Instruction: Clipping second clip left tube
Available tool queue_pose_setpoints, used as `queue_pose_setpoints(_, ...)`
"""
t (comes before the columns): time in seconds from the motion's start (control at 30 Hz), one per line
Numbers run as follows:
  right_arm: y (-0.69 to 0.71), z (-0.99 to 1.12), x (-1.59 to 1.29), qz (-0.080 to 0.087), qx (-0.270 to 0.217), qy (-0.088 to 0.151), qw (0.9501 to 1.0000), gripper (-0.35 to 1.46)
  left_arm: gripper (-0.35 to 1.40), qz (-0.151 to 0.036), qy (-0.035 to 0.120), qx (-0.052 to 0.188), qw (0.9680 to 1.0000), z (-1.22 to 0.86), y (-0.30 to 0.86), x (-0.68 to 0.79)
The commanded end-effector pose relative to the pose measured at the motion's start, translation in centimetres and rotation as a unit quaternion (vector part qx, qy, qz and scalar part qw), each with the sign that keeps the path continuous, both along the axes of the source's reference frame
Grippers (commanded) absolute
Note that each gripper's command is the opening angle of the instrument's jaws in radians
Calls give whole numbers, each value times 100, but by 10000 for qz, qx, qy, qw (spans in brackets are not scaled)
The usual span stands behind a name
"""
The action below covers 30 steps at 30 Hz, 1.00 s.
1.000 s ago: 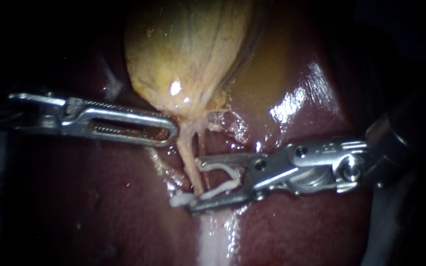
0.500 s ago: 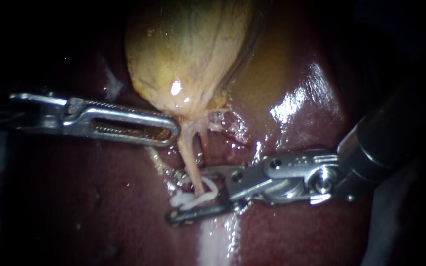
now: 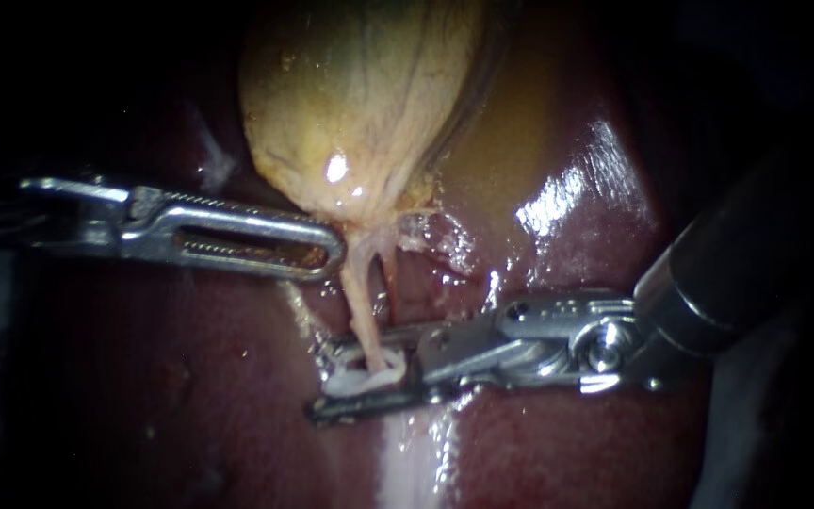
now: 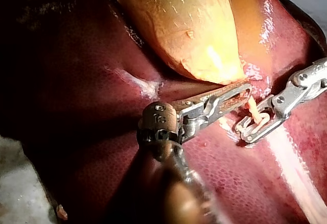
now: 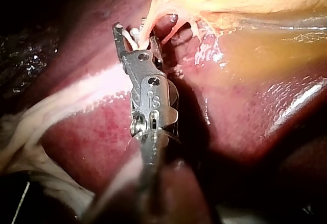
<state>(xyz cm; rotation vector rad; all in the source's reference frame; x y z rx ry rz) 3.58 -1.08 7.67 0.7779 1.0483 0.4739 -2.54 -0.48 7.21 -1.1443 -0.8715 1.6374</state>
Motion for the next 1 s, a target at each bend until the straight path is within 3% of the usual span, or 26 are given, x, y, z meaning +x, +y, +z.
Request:
queue_pose_setpoints(0.03, 0, 0, 0, 3, 48, -4, 10000, -27, -35, 5, -6, 0, 10000, 0, 0, 0)
queue_pose_setpoints(0.07, 1, 0, 0, 28, 130, -27, 9999, -35, -35, 6, -6, 0, 10000, 1, 0, 0)
queue_pose_setpoints(0.3, 3, 3, -1, 111, 434, -104, 9989, -35, -35, 8, -7, 0, 10000, 2, 1, 1)
queue_pose_setpoints(1.0, 4, 5, -2, 70, 451, -82, 9989, -35, -35, 13, -11, 0, 10000, 5, 3, 2)
